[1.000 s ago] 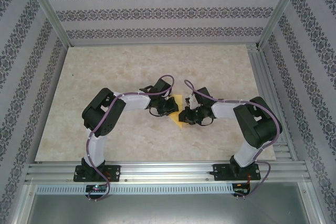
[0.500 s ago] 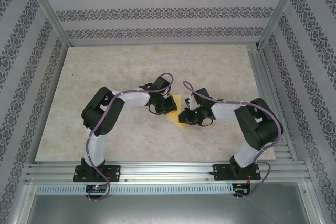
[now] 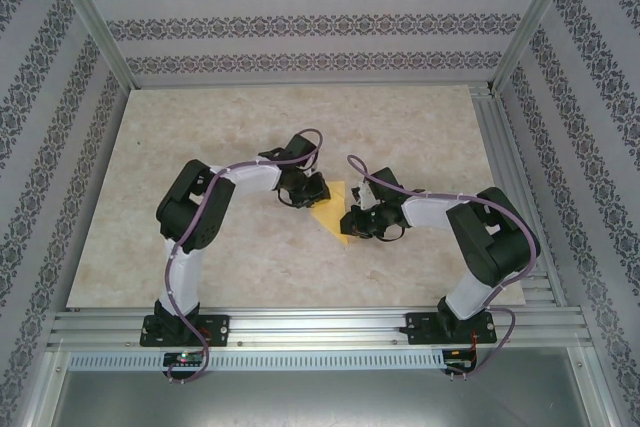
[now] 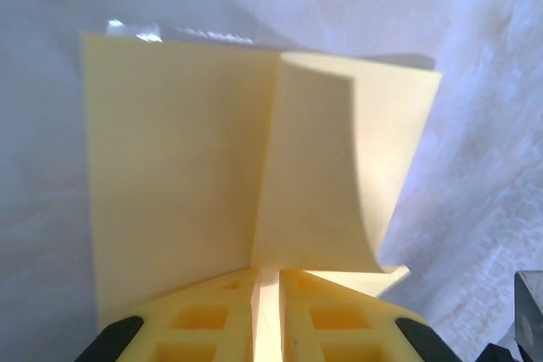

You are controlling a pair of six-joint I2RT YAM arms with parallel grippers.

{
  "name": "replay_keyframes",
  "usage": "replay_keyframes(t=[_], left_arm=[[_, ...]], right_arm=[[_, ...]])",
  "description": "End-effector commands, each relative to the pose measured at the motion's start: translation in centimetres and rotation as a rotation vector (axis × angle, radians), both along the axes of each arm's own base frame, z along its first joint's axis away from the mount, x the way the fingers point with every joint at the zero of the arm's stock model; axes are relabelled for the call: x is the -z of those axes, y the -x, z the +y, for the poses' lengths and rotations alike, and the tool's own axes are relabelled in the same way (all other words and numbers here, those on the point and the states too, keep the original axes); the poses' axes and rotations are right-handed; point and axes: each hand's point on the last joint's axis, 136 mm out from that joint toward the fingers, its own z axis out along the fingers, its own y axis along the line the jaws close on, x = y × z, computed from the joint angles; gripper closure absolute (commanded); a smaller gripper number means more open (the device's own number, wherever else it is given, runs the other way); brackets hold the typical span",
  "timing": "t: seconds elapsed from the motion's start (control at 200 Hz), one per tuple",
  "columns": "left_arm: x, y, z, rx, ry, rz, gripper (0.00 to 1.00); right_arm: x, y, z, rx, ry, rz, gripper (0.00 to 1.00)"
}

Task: Fold a paper plane with a square sheet of paper (fold left side to right side)
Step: Fourth fold the wing at the center of the table.

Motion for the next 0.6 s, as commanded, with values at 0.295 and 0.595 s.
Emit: replay_keyframes(t=[0.295, 0.595], left_arm=[[-5.6, 1.8, 0.4, 0.015, 0.074, -0.143, 0.87], [-3.5, 3.5, -3.3, 0.060, 0.134, -0.103, 0.90]], right_arm=[[4.4, 5.0, -3.6, -0.005, 0.223, 0.201, 0.84], [4.3, 5.0, -3.8, -0.006, 0.236, 0.198, 0.84]])
